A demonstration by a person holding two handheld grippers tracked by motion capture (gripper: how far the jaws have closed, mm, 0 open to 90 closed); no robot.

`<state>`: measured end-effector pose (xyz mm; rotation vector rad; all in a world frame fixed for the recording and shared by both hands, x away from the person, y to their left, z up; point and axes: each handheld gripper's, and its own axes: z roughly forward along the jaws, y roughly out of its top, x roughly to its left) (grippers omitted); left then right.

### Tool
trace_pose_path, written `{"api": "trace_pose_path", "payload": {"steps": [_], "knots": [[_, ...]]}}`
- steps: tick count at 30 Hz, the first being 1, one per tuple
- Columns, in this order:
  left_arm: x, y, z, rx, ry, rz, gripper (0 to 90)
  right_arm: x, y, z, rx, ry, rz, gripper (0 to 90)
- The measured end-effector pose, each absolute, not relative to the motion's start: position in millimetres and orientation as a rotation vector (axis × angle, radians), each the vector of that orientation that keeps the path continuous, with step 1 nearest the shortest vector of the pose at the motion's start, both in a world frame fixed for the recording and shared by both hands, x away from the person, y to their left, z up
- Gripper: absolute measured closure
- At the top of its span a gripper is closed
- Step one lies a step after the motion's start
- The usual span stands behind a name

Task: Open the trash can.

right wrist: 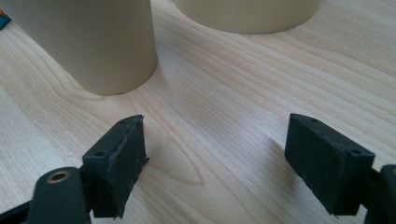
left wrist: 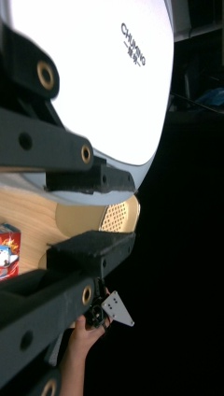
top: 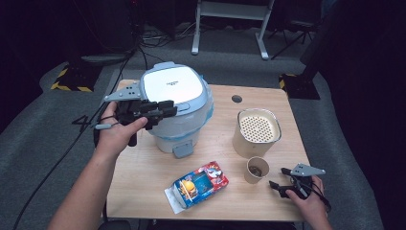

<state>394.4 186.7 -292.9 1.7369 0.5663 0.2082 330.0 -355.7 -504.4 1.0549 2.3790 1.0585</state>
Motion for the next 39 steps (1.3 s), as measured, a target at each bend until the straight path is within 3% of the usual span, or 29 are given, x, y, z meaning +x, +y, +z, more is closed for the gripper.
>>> {"api": "trace_pose_path", "payload": {"steps": [5,9,39], "knots": [[404,176,-292,1.800,0.572,0.269,84.2,330,-356,-505,1.054,2.378,1.060,21.0],[410,166,-293,1.824,0.605,0.307,89.5,330,-356,-504,1.055,2.379,1.056,21.1],[409,152,-294,1.915,0.587,0.373,90.0,330,-356,-504,1.056,2.378,1.058,21.0]]}}
